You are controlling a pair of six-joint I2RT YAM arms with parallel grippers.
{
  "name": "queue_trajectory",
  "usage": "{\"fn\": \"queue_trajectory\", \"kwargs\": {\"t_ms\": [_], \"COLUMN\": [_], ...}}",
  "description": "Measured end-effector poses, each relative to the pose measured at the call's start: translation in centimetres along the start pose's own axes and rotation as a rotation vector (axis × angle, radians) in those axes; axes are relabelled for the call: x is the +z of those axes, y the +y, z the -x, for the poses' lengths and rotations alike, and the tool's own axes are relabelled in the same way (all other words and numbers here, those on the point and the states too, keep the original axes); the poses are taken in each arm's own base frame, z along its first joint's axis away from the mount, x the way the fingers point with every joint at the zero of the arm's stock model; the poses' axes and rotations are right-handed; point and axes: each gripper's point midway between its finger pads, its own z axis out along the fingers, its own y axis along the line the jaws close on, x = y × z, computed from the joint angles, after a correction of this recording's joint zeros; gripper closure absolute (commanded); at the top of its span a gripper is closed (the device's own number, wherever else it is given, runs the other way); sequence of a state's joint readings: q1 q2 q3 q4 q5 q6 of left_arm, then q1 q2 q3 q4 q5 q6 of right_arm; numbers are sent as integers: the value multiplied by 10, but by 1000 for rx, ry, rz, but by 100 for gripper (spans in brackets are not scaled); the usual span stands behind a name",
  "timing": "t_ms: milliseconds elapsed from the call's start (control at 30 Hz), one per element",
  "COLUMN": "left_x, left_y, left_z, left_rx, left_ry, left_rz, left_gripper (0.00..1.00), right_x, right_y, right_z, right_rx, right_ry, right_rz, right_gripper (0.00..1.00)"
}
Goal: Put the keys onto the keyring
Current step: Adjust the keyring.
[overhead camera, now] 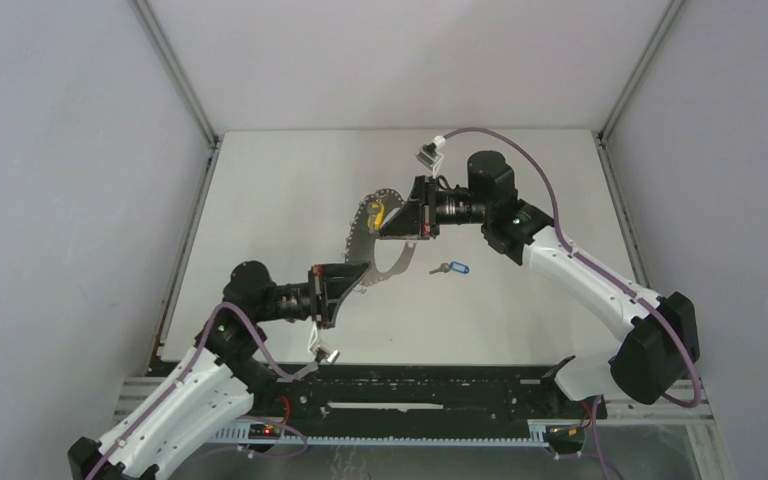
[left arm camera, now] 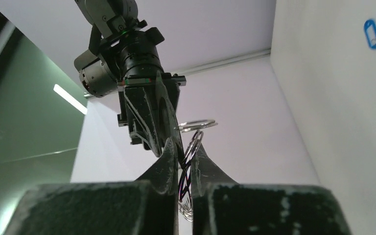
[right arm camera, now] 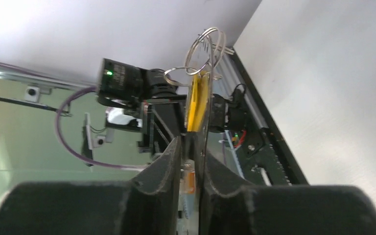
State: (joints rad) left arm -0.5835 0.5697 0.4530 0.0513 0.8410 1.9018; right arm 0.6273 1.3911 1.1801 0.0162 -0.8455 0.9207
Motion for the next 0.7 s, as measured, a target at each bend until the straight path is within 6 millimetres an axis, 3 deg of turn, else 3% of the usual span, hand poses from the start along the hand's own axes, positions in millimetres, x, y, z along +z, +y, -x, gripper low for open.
{"fn": "queue_trajectory", "kwargs": {"t_ms": [33, 133, 233, 367, 533, 700], "left_x": [-1, -5, -11, -16, -14, -11], "left_y": [3, 19, 36, 52, 34, 12], "left_z": [0, 0, -2, -7, -11, -16], "left_rx": [-35, -191, -441, -780, -1180, -1442], "left_ry": [-2, -4, 14, 53, 133, 231], "left_rz": [-2, 8, 32, 75, 82, 76], "left_gripper": [100, 100, 100, 100, 100, 100], "right_x": [-1, -6, -19, -41, -63, -52], "right_y": [-1, -4, 2, 15, 33, 60], "right_z": [1, 7, 22, 34, 36, 2], "right_rx": [-12, -68, -184, -360, -600, -879], "right_ry": [0, -11, -46, -107, -163, -124], "right_rz": [-7, -45, -89, -159, -247, -251], "right_gripper": [59, 49, 37, 34, 31, 35]}}
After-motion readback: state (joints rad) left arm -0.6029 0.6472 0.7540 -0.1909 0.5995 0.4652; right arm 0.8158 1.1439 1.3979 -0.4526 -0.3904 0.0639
